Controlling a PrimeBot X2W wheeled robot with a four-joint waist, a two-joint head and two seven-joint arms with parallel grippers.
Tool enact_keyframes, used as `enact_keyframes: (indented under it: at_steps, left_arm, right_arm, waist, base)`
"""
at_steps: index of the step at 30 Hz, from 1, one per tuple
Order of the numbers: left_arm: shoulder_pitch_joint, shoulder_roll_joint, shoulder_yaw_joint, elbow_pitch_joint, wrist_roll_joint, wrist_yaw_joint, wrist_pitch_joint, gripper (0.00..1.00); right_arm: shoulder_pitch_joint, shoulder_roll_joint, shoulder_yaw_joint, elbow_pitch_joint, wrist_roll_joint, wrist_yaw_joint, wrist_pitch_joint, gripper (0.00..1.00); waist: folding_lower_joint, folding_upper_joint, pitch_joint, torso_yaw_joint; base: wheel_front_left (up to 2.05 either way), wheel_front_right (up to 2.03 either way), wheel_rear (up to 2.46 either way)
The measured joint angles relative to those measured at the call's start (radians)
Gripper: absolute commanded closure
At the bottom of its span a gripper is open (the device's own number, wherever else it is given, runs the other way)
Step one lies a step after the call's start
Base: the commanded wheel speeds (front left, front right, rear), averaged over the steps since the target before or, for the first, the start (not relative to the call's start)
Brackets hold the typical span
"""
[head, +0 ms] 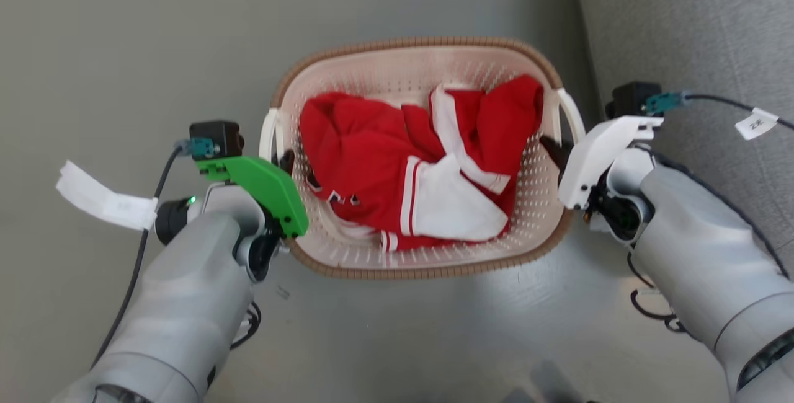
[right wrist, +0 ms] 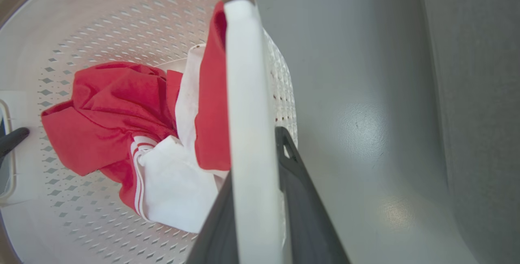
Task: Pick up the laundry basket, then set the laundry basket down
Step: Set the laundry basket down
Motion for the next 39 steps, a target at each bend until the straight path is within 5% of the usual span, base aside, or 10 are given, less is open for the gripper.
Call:
enact_keyframes:
  at_steps: [19, 39]
  left_arm:
    - [-0.167, 0.002, -0.007, -0.046, 0.0, 0.052, -0.07, 1.0]
    - [-0.269, 0.006, 0.002, -0.047, -0.015, 0.053, -0.145, 1.0]
  right_arm:
    - [-0.147, -0.048, -0.004, -0.047, 0.0, 0.0, -0.094, 1.0]
    - [-0.232, -0.058, 0.002, -0.058, 0.0, 0.001, -0.2, 1.0]
  waist:
    - [0.0, 0.0, 0.243, 0.029]
    - [0.0, 0.0, 0.451, 0.03]
  base:
    - [0.0, 0.0, 0.0]
    - [0.0, 0.0, 0.0]
